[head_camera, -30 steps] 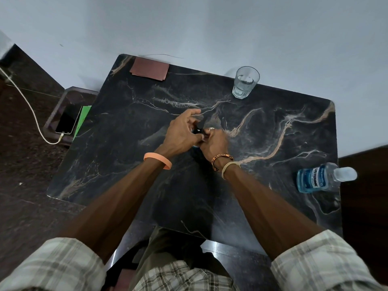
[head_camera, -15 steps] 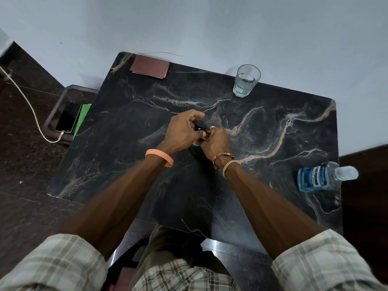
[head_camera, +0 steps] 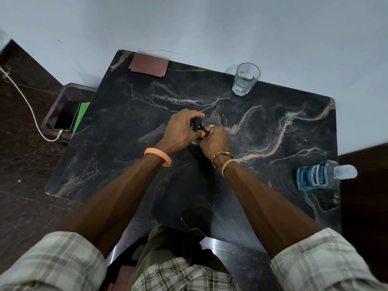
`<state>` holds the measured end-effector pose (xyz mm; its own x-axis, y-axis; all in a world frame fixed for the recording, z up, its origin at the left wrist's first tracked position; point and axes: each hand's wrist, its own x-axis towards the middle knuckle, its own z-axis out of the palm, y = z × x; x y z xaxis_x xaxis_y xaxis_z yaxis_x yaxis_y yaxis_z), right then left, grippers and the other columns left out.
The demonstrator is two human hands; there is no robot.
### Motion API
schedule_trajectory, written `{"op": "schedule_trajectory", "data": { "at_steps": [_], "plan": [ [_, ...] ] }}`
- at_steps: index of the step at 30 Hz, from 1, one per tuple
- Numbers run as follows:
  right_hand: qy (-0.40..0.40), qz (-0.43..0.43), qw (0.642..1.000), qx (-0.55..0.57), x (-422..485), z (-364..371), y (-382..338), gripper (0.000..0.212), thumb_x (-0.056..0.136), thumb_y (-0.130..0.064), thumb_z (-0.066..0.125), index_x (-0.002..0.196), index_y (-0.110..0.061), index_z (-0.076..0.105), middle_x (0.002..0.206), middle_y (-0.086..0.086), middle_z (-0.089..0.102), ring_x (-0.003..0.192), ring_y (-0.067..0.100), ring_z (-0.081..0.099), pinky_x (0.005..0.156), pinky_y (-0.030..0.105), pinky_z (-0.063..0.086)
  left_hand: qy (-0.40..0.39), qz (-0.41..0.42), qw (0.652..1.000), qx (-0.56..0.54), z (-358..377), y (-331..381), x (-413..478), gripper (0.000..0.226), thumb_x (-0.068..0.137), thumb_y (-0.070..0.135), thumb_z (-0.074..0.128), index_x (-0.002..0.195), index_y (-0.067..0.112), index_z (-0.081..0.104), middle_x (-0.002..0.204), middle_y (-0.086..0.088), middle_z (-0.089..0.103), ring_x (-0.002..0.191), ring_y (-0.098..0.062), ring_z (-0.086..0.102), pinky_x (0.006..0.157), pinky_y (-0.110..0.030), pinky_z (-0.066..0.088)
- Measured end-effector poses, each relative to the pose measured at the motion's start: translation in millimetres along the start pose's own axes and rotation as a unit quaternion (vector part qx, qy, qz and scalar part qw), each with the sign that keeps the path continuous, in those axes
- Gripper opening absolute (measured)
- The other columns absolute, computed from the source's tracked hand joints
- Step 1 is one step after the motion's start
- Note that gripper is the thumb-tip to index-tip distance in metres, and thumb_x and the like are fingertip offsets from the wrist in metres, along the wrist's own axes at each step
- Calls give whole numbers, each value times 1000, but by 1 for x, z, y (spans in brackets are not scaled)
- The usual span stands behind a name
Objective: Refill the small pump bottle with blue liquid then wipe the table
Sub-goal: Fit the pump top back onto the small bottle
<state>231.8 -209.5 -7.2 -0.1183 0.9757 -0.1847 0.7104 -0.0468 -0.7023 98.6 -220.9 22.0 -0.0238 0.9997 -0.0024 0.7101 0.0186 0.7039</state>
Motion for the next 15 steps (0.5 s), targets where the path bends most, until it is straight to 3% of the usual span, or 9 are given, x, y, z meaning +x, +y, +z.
{"op": "schedule_trajectory", "data": {
  "at_steps": [2,4,7,10,12,14,15],
  "plan": [
    [-4,2,1000,10,0,-1,0,14,70,-22,84,79,-20,74,64,-5,64,58,5,55,48,7,31,-17,-1,999,-28,-2,0,0,63,69,14,87,127,19,65,116,2,67,108,-12,62,93,-20,48],
    [3,-5,1000,-8,-1,-1,0,12,71,-20,81,76,-23,70,62,-6,62,56,6,52,50,16,35,-30,4,998,-47,-4,1,0,69,69,17,87,132,19,60,122,-1,63,113,-10,59,100,-22,47],
    [2,-17,999,-27,-1,0,-2,16,72,-22,80,70,-25,65,61,-6,59,55,8,50,54,22,36,-9,12,1000,-13,-4,1,-2,62,71,26,86,129,19,63,112,2,60,102,-10,58,89,-16,45],
    [-3,-4,1000,-10,1,0,-1,14,71,-22,83,82,-19,74,68,-3,67,63,11,59,59,23,44,-21,-8,999,-36,-5,3,-1,63,71,16,83,130,21,63,114,2,67,99,-13,64,90,-30,55],
    [10,-14,1000,-18,-1,0,-1,11,73,-18,79,82,-19,74,60,-7,60,56,9,53,56,22,40,-41,-9,998,-47,-6,4,0,70,69,17,82,135,23,58,116,1,64,103,-13,62,94,-33,54],
    [15,-20,999,-32,-2,0,-1,6,74,-17,75,73,-20,70,51,-13,46,49,5,42,48,14,31,-39,-4,999,-26,-4,4,0,71,70,25,84,135,23,57,115,1,57,101,-12,56,90,-27,50],
    [16,-18,999,-29,-1,0,-1,16,74,-18,76,65,-22,64,49,-14,42,48,4,39,44,10,26,-26,-2,1000,-3,-4,4,0,68,71,28,85,134,22,58,111,2,57,97,-11,55,86,-24,47]
  ]
}}
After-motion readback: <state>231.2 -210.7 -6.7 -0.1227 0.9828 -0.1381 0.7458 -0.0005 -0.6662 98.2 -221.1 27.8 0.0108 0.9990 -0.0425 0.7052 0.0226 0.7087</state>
